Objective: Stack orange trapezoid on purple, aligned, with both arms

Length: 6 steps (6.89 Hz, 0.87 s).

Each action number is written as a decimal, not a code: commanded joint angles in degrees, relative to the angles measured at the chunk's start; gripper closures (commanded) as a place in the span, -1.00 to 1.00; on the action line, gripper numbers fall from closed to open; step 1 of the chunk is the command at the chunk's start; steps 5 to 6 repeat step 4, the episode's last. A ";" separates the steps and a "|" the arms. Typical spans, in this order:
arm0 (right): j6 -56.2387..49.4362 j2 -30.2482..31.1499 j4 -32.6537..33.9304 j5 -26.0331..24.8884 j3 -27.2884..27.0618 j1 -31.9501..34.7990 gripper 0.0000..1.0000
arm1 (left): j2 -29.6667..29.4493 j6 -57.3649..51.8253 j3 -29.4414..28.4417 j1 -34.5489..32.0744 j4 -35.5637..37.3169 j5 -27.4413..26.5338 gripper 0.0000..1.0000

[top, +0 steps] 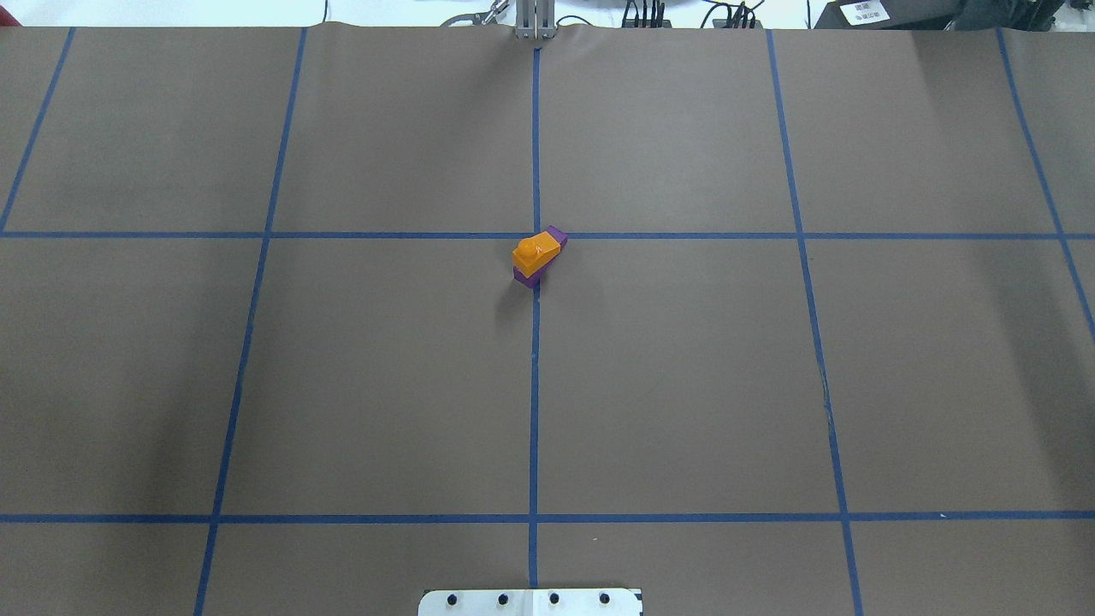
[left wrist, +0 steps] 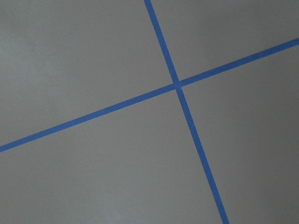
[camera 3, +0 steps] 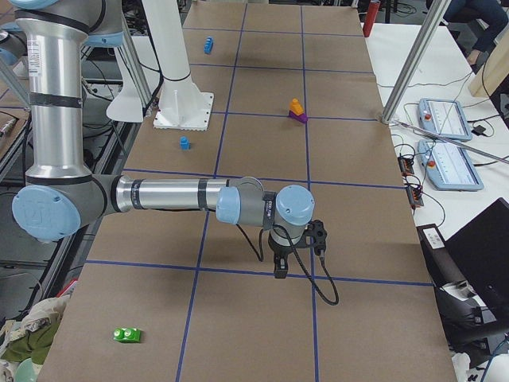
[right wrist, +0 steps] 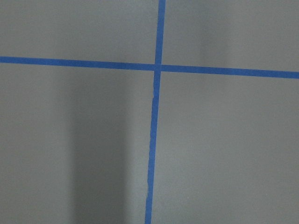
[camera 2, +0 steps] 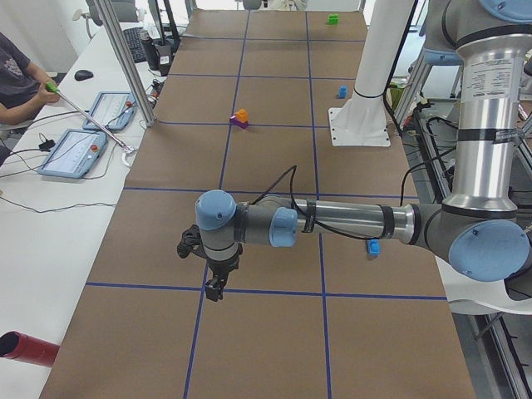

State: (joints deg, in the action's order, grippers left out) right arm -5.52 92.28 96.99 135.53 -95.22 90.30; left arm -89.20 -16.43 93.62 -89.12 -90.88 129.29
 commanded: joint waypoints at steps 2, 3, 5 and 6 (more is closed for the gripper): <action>0.07 -0.08 -0.04 0.00 -0.05 -0.03 -1.00 | -0.01 -0.09 -0.37 0.00 0.00 0.00 -1.00; -0.02 -0.08 -0.04 0.00 -0.05 -0.03 -1.00 | 0.08 -0.09 -0.46 0.00 0.00 0.00 -1.00; 0.07 -0.08 -0.04 0.00 -0.05 0.05 -1.00 | 0.08 -0.09 -0.55 0.00 0.00 0.00 -1.00; 0.07 -0.08 -0.04 0.00 -0.05 0.05 -1.00 | 0.08 -0.09 -0.55 0.00 0.00 0.00 -1.00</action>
